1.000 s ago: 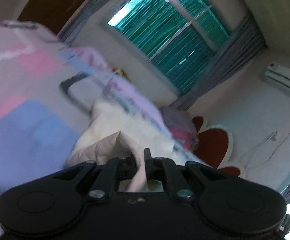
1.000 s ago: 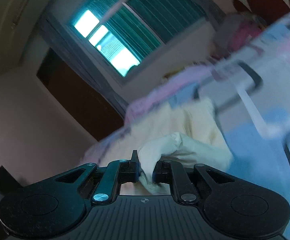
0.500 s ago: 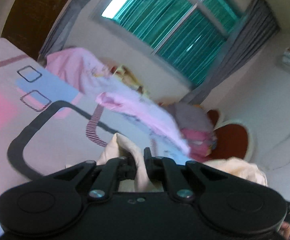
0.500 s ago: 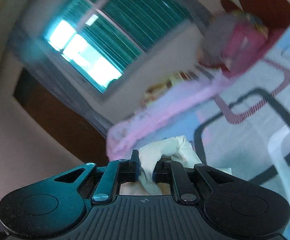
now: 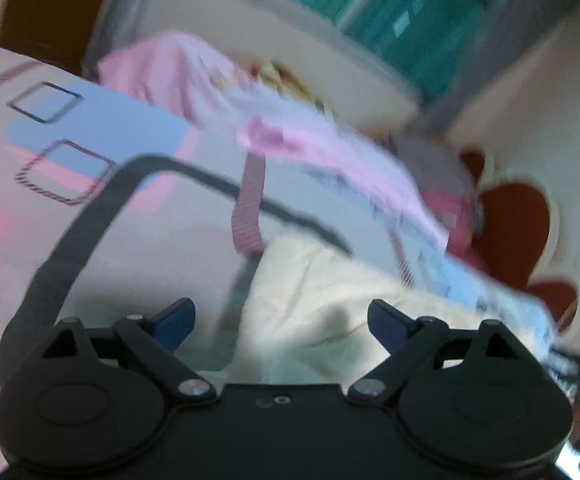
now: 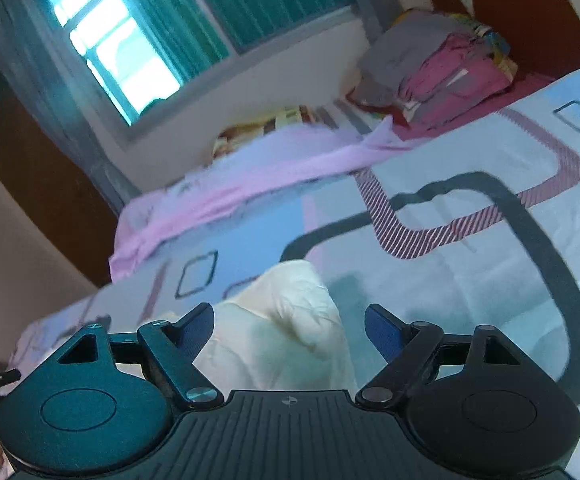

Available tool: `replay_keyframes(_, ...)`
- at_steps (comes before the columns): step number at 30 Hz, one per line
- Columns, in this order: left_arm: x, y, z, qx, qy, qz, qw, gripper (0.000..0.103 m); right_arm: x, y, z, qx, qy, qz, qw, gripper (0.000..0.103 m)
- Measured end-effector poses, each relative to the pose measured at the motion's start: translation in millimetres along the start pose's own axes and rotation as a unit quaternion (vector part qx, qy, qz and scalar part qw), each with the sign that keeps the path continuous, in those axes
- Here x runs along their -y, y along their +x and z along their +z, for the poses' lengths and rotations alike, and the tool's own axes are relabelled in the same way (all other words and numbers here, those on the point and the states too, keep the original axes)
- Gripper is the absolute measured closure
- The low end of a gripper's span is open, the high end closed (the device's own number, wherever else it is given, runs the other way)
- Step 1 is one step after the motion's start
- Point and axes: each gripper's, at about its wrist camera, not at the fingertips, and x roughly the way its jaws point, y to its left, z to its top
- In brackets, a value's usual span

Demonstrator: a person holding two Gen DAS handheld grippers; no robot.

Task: Fold large clothes
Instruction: 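Lift the hem with both grippers and fold it toward the collar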

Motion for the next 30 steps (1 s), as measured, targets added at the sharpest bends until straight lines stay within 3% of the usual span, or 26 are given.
replay_keyframes(2, 2, 16, 2, -0.028, 0.027, 0.032, 0.9987, 0.026, -4, 15, -1, -0.009, -0.022, -0.019, 1.0, 0.021)
replay_keyframes(3, 2, 22, 1, -0.039, 0.035, 0.03, 0.9982, 0.037, -7, 20, -2, -0.013, -0.036, -0.025, 0.999, 0.021)
replay_keyframes(4, 3, 28, 1, -0.051, 0.044, 0.018, 0.9976, 0.058, -11, 24, -4, -0.023, -0.05, -0.028, 0.998, 0.029)
replay_keyframes(5, 5, 31, 0, -0.058, 0.053, 0.007, 0.9969, 0.072, -14, 28, -6, -0.034, -0.066, -0.028, 0.997, 0.062)
replay_keyframes(6, 9, 33, -1, -0.06, 0.068, 0.004, 0.9959, 0.085, -20, 31, -8, -0.044, -0.082, -0.028, 0.995, 0.083)
replay_keyframes(7, 14, 33, -3, -0.053, 0.084, 0.007, 0.995, 0.099, -24, 32, -11, -0.045, -0.1, -0.029, 0.993, 0.09)
replay_keyframes(9, 23, 26, -5, -0.023, 0.112, 0.01, 0.9934, 0.1, -34, 25, -16, -0.017, -0.14, -0.045, 0.989, 0.097)
replay_keyframes(12, 26, 2, -2, 0.047, 0.107, -0.01, 0.9932, 0.1, -38, 6, -12, 0.046, -0.135, -0.047, 0.989, 0.098)
replay_keyframes(15, 33, -17, 6, 0.094, 0.108, -0.023, 0.9895, 0.1, -48, -1, -3, 0.078, -0.152, -0.056, 0.984, 0.098)
replay_keyframes(17, 38, -12, 8, 0.098, 0.12, -0.01, 0.9878, 0.1, -52, 8, 0, 0.076, -0.161, -0.065, 0.982, 0.098)
replay_keyframes(22, 32, 42, -9, 0.015, 0.137, 0.051, 0.9892, 0.099, -35, 74, -27, -0.036, -0.17, -0.137, 0.975, 0.098)
replay_keyframes(27, 32, 59, -14, 0.005, 0.141, 0.065, 0.9879, 0.099, -26, 82, -32, -0.036, -0.148, -0.141, 0.978, 0.097)
replay_keyframes(28, 33, 59, -13, 0.002, 0.146, 0.066, 0.987, 0.094, -26, 81, -29, -0.04, -0.145, -0.139, 0.979, 0.097)
replay_keyframes(29, 34, 57, -11, -0.001, 0.15, 0.072, 0.986, 0.088, -28, 78, -28, -0.043, -0.142, -0.145, 0.978, 0.076)
replay_keyframes(30, 34, 54, -9, 0.0, 0.151, 0.086, 0.9847, 0.069, -32, 70, -26, -0.032, -0.14, -0.174, 0.974, 0.027)
